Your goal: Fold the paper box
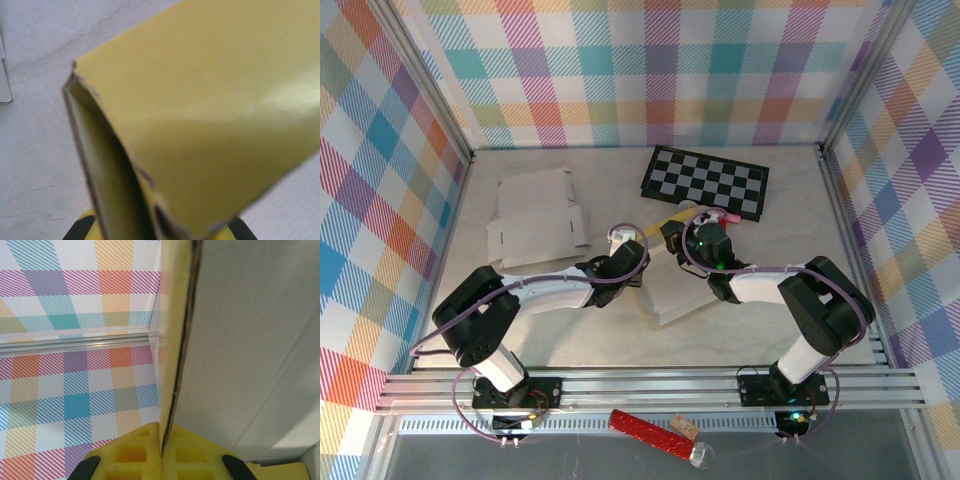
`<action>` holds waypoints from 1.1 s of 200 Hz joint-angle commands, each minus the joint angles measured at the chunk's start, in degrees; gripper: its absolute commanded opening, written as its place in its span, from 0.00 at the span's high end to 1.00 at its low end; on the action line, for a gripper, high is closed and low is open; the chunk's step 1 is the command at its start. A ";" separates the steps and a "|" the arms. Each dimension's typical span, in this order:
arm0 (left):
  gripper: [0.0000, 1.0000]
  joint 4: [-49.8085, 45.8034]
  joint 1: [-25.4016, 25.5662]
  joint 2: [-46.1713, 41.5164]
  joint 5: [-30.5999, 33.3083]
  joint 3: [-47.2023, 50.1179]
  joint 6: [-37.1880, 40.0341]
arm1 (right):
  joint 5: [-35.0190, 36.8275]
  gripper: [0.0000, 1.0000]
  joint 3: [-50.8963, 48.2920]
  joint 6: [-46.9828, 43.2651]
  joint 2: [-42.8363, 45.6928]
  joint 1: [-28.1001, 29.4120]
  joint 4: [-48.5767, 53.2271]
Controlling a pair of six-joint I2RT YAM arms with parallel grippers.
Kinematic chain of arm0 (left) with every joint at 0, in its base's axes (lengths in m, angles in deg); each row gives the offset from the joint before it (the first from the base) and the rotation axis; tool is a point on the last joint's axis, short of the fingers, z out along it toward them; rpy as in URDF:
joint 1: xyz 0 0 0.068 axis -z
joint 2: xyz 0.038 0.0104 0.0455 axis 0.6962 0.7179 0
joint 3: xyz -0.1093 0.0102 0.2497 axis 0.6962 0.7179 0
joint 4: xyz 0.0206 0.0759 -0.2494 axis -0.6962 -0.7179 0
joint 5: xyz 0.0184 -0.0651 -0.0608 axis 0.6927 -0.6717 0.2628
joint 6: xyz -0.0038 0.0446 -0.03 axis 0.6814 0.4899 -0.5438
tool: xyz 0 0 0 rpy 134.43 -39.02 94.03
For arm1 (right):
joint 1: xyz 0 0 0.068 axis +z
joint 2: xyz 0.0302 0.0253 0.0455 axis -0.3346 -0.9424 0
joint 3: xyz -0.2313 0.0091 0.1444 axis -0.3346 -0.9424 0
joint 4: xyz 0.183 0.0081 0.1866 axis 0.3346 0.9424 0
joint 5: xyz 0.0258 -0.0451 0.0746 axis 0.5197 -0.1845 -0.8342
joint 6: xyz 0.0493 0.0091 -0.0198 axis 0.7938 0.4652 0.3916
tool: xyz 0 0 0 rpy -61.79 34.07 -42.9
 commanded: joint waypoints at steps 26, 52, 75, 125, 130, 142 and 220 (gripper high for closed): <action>1.00 -2.36 1.02 0.87 4.08 -4.80 -3.23 | -4.22 0.97 0.37 0.97 1.46 2.60 7.11; 1.00 -6.82 0.95 0.10 4.99 -6.89 -1.89 | -2.46 0.69 1.68 -0.26 5.27 2.17 15.22; 1.00 -11.14 0.44 -1.39 3.94 -9.02 0.70 | -1.67 0.42 5.03 -2.79 11.20 0.74 28.71; 1.00 -22.67 -4.81 -3.74 -7.43 -15.65 2.87 | -0.01 0.18 17.55 -10.03 22.63 -4.41 61.86; 1.00 -23.62 -5.29 -3.75 -8.79 -16.49 3.19 | -0.45 0.18 18.45 -10.86 23.17 -5.20 63.40; 1.00 -26.17 -6.56 -3.33 -11.91 -18.63 3.95 | -2.01 0.18 20.61 -12.39 23.81 -7.75 66.70; 1.00 -35.54 -12.97 -1.01 -25.45 -26.93 6.17 | -7.18 0.25 30.92 -20.05 18.77 -15.26 76.21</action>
